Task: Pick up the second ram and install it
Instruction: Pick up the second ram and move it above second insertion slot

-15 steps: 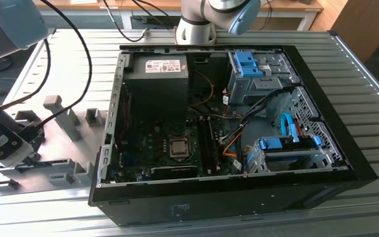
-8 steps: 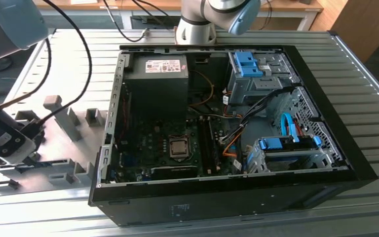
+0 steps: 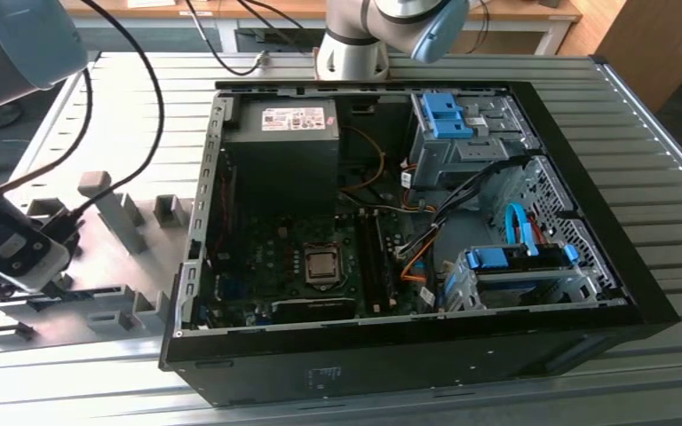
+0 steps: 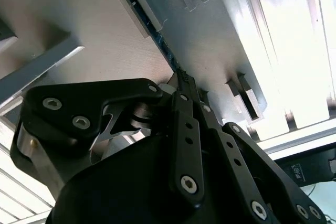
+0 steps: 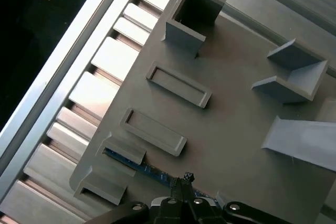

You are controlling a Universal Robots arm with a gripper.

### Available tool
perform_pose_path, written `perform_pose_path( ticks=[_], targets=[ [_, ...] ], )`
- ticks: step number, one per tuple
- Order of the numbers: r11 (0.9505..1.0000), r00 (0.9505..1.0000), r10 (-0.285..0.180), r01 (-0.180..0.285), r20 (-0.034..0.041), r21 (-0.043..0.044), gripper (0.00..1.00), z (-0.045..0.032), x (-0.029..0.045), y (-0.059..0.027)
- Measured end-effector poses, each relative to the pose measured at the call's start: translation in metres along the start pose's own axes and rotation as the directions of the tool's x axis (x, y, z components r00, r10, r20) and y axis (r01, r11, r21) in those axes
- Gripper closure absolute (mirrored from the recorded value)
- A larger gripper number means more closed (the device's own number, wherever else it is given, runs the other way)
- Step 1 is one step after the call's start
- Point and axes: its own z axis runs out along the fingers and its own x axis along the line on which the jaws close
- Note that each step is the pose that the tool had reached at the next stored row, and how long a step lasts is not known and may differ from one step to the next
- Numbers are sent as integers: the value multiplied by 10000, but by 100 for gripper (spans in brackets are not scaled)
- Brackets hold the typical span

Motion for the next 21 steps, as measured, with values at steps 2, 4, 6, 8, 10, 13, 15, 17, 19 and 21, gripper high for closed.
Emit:
perform_pose_path(
  ticks=[2,4,6,8,10,13,15,17,19,21],
  targets=[
    [9999,9999,-173,173,-8,-6,89,0,0,0],
    [9995,9995,-327,326,-15,-11,89,0,0,0],
    [9988,9988,-488,488,-21,-16,89,0,0,0],
    [9979,9979,-645,645,-29,-22,89,0,0,0],
    [9968,9967,-805,805,-35,-28,89,0,0,0],
    [9945,9945,-1049,1049,-46,-37,89,0,0,0],
    [9927,9927,-1208,1207,-52,-43,89,0,0,0],
    [9906,9906,-1364,1364,-59,-49,89,0,0,0],
    [9883,9883,-1524,1524,-64,-55,89,0,0,0],
    [9857,9857,-1684,1684,-71,-61,89,0,0,0]
  ],
)
